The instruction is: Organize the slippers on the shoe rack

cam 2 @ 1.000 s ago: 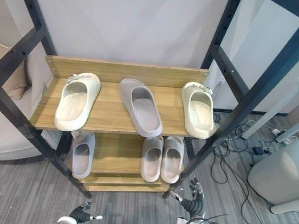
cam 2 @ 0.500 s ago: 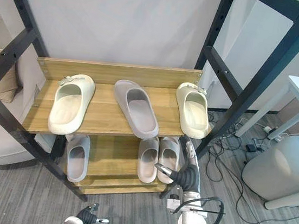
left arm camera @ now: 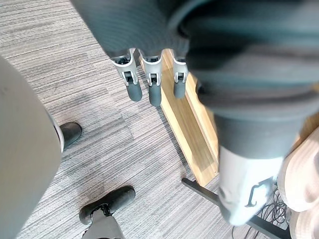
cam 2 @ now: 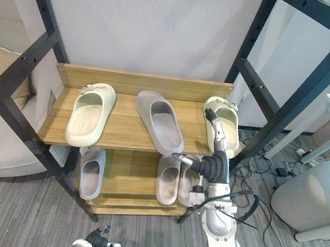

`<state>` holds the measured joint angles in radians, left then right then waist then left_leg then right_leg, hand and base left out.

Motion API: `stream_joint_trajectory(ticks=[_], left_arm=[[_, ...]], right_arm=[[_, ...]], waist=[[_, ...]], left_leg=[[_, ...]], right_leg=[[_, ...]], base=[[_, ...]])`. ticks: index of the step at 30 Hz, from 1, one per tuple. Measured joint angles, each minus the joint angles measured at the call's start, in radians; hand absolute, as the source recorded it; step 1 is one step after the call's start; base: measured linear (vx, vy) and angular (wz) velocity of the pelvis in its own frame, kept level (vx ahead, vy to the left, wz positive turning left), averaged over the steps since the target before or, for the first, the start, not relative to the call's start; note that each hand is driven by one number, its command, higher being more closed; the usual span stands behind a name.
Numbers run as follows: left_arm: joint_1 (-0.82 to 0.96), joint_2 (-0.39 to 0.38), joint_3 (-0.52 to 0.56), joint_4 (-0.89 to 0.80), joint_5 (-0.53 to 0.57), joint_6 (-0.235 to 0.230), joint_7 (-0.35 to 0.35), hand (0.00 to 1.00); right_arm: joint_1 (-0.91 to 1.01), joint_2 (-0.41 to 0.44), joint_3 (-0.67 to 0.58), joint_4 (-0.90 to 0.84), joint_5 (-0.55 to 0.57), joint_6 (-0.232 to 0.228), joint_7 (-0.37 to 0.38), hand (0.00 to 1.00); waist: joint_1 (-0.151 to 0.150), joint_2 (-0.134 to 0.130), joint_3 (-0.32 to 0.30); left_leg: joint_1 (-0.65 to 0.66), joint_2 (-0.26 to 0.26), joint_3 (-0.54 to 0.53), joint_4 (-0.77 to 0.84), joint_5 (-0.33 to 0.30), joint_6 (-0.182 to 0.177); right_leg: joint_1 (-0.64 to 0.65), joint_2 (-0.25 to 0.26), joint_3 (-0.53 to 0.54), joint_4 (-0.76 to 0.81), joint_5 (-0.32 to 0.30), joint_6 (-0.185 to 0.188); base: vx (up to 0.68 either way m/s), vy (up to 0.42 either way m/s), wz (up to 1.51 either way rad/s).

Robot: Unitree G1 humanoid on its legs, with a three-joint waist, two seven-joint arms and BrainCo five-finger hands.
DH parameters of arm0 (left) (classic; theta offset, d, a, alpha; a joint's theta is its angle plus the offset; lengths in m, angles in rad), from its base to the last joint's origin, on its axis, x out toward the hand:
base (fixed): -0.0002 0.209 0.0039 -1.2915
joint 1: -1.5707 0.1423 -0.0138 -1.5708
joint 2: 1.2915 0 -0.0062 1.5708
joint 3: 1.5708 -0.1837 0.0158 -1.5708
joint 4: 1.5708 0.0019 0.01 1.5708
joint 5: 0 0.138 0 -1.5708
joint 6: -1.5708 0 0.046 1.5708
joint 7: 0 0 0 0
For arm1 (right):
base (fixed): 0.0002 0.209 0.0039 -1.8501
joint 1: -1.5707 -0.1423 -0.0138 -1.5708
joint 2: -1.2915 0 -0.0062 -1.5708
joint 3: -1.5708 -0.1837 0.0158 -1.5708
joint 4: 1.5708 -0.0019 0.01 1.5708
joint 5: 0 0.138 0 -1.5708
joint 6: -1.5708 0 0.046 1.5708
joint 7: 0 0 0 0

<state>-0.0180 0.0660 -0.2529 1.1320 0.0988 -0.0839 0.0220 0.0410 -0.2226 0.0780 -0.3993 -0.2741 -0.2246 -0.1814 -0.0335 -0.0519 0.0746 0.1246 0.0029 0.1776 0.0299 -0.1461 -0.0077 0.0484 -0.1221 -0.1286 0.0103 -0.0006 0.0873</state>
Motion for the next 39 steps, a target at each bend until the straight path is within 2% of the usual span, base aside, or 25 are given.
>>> stream_joint_trajectory(ticks=[5, 12, 21, 30, 39], left_arm=[[-0.001, 0.0, 0.001, -0.002, -0.004, -0.001, -0.009, 0.0], [0.0, -0.001, 0.001, -0.013, -0.005, -0.001, -0.013, 0.0], [0.009, -0.002, 0.038, -0.026, -0.013, -0.018, -0.025, 0.0], [0.016, 0.0, 0.038, -0.044, -0.013, -0.019, -0.026, 0.0], [0.019, 0.001, 0.05, -0.078, -0.014, -0.021, -0.026, 0.0]], right_arm=[[-0.179, -0.075, -0.014, 0.187, 0.014, 0.027, -0.012, 0.0], [-0.323, -0.137, -0.036, 0.406, 0.037, 0.07, -0.018, 0.0], [-0.392, -0.176, -0.084, 0.591, 0.037, 0.099, -0.031, 0.0], [-0.51, -0.22, -0.071, 0.704, 0.042, 0.097, -0.012, 0.0], [-0.585, -0.23, -0.021, 0.79, 0.079, 0.095, 0.017, 0.0]], waist=[[0.019, -0.002, -0.003], [0.027, 0.0, -0.003], [0.032, -0.001, 0.002], [0.033, 0.0, 0.012], [0.042, -0.012, 0.036]], left_leg=[[-0.003, 0.0, -0.008, 0.003, 0.001, -0.002], [-0.019, -0.002, -0.029, 0.002, 0.008, -0.007], [-0.02, -0.008, -0.055, -0.027, 0.031, -0.005], [-0.029, -0.011, -0.07, -0.06, 0.056, -0.005], [-0.037, -0.011, -0.082, -0.064, 0.059, -0.005]], right_leg=[[0.004, 0.002, -0.011, -0.011, 0.0, 0.0], [-0.001, 0.005, -0.031, -0.016, 0.001, -0.001], [0.0, 0.0, -0.058, -0.021, 0.002, -0.002], [-0.016, 0.0, -0.069, -0.023, 0.005, -0.005], [-0.015, -0.001, -0.082, -0.032, 0.005, -0.005]], base=[[0.01, -0.021, 0.04], [0.01, -0.029, 0.09], [0.0, -0.028, 0.09], [0.0, -0.025, 0.04], [0.01, -0.014, 0.03]])
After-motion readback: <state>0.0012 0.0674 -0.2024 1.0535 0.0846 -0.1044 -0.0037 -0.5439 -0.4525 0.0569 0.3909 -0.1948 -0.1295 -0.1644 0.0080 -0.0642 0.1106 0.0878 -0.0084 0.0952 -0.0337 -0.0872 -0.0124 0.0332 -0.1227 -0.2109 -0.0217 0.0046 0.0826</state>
